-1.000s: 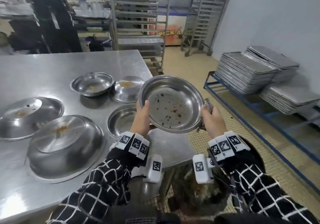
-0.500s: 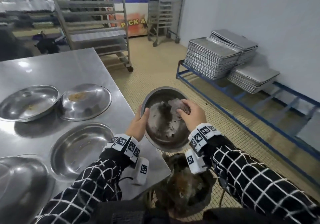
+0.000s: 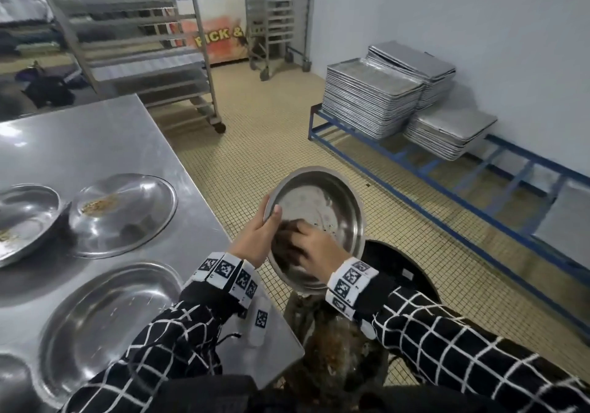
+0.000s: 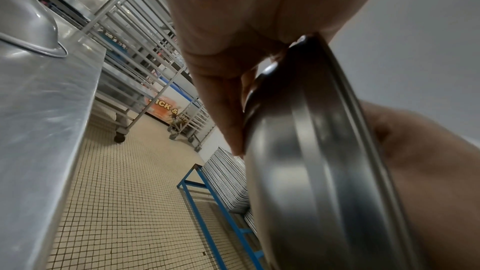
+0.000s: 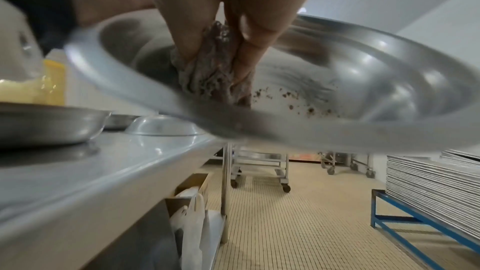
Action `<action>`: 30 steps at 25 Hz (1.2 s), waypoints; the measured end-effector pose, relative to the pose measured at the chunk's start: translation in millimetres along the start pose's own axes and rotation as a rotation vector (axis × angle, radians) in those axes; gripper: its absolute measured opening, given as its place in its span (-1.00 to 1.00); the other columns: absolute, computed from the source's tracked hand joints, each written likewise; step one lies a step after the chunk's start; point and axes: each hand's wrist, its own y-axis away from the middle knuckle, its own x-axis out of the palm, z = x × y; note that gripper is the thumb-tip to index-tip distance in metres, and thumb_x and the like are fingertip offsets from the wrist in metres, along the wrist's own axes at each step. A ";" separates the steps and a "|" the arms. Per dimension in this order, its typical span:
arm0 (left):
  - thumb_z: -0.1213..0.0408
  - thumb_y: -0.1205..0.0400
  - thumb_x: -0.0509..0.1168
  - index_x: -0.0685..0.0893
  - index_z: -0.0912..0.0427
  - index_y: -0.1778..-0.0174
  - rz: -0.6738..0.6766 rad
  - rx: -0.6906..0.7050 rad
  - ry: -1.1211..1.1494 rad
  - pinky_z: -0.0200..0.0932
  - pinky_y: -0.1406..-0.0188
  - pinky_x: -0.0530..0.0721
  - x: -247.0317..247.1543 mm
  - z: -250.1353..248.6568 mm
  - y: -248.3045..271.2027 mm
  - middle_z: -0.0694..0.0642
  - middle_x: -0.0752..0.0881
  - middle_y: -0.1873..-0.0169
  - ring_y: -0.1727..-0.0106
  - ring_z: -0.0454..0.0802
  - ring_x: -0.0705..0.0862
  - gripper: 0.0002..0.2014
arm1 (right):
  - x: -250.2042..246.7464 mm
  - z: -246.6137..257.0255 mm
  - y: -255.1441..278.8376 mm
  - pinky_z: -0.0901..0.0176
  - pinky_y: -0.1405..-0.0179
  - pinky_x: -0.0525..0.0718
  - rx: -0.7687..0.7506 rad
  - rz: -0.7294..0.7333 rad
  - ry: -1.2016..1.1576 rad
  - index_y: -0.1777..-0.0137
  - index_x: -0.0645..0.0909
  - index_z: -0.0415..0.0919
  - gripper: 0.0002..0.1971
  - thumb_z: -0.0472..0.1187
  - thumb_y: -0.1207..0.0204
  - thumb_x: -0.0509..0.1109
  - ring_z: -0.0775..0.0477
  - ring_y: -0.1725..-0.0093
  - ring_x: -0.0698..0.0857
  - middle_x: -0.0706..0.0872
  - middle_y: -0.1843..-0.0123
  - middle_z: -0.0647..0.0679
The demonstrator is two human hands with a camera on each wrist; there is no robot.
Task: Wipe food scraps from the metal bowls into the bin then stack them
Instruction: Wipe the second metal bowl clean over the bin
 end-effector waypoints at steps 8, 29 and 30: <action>0.03 -0.77 -0.06 0.01 -0.05 -0.67 -0.031 -0.022 -0.042 -0.64 0.16 0.51 25.9 -35.0 -19.0 -0.08 0.53 -0.22 -0.16 -0.11 0.52 -0.48 | -64.9 -60.5 -16.8 0.39 -0.21 0.49 0.132 -0.309 -0.138 -0.33 0.63 -0.08 -0.60 -0.35 -0.50 0.42 0.08 -0.12 0.56 0.60 -0.19 -0.06; 0.30 -0.75 0.06 0.20 -0.20 -0.61 -0.263 0.348 -0.445 -0.18 -0.37 0.40 89.7 -42.8 -67.5 0.06 0.47 -0.49 -0.46 -0.04 0.45 -0.48 | -59.0 -130.7 12.1 0.05 -0.21 0.57 0.211 0.274 0.025 -0.39 0.57 -0.09 -0.66 -0.18 -0.64 0.25 -0.19 -0.22 0.59 0.57 -0.31 -0.18; 0.28 -0.75 0.05 0.19 -0.20 -0.61 -0.261 0.351 -0.441 -0.16 -0.36 0.42 90.5 -42.1 -69.5 0.06 0.47 -0.49 -0.46 -0.03 0.46 -0.49 | -61.9 -131.1 14.4 0.08 -0.18 0.60 0.219 0.209 0.002 -0.36 0.60 -0.12 -0.67 -0.23 -0.63 0.26 -0.16 -0.17 0.61 0.59 -0.27 -0.16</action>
